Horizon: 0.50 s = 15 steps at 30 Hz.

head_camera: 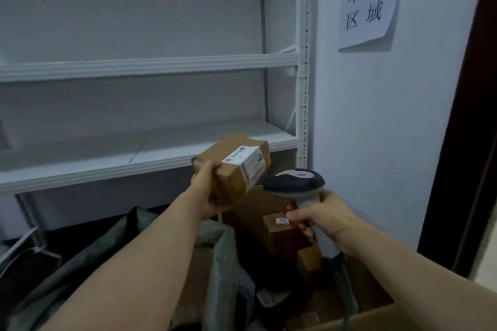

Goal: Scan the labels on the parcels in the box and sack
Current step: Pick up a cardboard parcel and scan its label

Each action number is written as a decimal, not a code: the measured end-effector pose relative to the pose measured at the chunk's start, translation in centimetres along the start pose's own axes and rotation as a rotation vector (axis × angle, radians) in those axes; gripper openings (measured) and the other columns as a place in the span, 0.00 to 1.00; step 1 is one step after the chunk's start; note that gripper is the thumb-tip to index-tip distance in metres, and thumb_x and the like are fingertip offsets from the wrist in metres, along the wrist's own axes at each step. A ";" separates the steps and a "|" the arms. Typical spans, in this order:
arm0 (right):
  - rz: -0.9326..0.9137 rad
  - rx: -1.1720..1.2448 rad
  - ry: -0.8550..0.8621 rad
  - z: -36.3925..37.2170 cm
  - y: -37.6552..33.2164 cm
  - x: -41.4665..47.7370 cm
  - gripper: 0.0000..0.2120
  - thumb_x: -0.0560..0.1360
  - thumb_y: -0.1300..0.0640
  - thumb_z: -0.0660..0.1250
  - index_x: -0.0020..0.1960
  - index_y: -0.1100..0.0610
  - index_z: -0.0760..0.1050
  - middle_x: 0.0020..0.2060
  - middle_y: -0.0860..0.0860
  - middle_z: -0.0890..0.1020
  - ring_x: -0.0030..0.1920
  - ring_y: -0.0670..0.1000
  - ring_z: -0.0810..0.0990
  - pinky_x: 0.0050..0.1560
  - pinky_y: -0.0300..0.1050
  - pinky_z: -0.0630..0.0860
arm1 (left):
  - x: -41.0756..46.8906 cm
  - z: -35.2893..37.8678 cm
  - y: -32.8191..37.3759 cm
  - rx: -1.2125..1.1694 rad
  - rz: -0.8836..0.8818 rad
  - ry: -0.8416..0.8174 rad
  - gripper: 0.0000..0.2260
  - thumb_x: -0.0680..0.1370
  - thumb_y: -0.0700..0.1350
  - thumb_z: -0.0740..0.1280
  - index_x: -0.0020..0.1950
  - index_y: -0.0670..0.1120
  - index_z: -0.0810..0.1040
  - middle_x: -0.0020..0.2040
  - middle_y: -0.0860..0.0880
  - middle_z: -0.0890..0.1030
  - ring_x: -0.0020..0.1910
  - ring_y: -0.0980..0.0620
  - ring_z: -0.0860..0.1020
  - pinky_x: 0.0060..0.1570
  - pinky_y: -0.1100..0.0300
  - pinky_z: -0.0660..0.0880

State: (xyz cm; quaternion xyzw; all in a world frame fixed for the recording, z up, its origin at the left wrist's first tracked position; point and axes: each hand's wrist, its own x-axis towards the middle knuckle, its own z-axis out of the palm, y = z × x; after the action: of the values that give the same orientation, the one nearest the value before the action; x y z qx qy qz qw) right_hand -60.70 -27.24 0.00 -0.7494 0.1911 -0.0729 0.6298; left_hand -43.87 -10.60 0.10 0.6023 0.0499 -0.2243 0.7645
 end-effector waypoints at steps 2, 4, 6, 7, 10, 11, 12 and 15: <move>-0.038 -0.027 -0.019 0.9 -0.8 -0.8 0.05 0.69 0.67 0.72 0.39 0.60 0.77 0.24 0.53 0.77 0.22 0.48 0.71 0.25 0.39 0.71 | -1.1 -1.8 0.4 -0.065 -0.029 -0.006 0.25 0.72 0.60 0.65 0.65 0.49 0.72 0.59 0.39 0.77 0.55 0.38 0.77 0.44 0.45 0.79; -0.073 -0.046 -0.031 1.7 -1.6 -1.3 0.06 0.69 0.67 0.72 0.37 0.60 0.76 0.24 0.53 0.76 0.21 0.47 0.71 0.25 0.39 0.71 | -1.9 -3.2 0.7 -0.148 -0.045 -0.011 0.24 0.73 0.62 0.62 0.62 0.48 0.76 0.57 0.40 0.79 0.54 0.40 0.77 0.41 0.47 0.79; -0.102 -0.069 -0.045 2.6 -2.1 -1.8 0.06 0.69 0.67 0.72 0.39 0.60 0.76 0.25 0.53 0.77 0.22 0.47 0.72 0.25 0.40 0.72 | -2.6 -4.0 0.9 -0.210 -0.046 -0.012 0.22 0.75 0.61 0.60 0.57 0.46 0.77 0.53 0.40 0.79 0.51 0.41 0.77 0.43 0.47 0.78; -0.113 -0.084 -0.055 3.0 -2.4 -2.1 0.06 0.69 0.66 0.73 0.40 0.60 0.76 0.26 0.53 0.78 0.22 0.47 0.72 0.26 0.39 0.72 | -3.0 -4.3 1.0 -0.226 -0.049 -0.006 0.20 0.75 0.60 0.60 0.54 0.45 0.77 0.51 0.40 0.79 0.49 0.41 0.77 0.46 0.47 0.78; -0.149 -0.148 -0.084 3.9 -2.9 -2.5 0.08 0.69 0.64 0.73 0.45 0.60 0.76 0.31 0.54 0.79 0.26 0.47 0.74 0.29 0.39 0.74 | -4.2 -4.9 1.3 -0.249 -0.076 -0.015 0.21 0.76 0.61 0.58 0.51 0.44 0.76 0.48 0.40 0.78 0.45 0.42 0.77 0.43 0.48 0.78; -0.156 -0.169 -0.092 4.2 -3.1 -2.7 0.08 0.69 0.64 0.73 0.46 0.60 0.76 0.33 0.55 0.80 0.28 0.48 0.75 0.31 0.40 0.74 | -4.4 -5.1 1.4 -0.257 -0.083 -0.022 0.22 0.76 0.62 0.58 0.53 0.44 0.77 0.48 0.40 0.79 0.45 0.42 0.77 0.37 0.50 0.78; -0.164 -0.188 -0.098 4.4 -3.2 -2.8 0.08 0.69 0.64 0.73 0.46 0.60 0.76 0.34 0.55 0.80 0.29 0.49 0.75 0.32 0.41 0.74 | -4.6 -5.3 1.5 -0.265 -0.090 -0.031 0.23 0.75 0.62 0.58 0.55 0.45 0.77 0.49 0.41 0.79 0.44 0.42 0.77 0.32 0.52 0.77; -0.212 -0.249 -0.110 5.1 -3.7 -3.2 0.08 0.69 0.65 0.73 0.44 0.58 0.75 0.34 0.55 0.80 0.30 0.49 0.76 0.31 0.39 0.75 | -4.9 -5.7 1.7 -0.240 -0.082 0.000 0.22 0.75 0.62 0.59 0.56 0.45 0.77 0.48 0.41 0.80 0.44 0.43 0.78 0.33 0.53 0.76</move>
State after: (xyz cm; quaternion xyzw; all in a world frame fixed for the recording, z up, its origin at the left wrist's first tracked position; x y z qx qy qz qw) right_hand -61.09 -20.86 3.04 -0.8403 0.0841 -0.0736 0.5304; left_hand -46.50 -3.50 1.78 0.5041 0.1009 -0.2477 0.8212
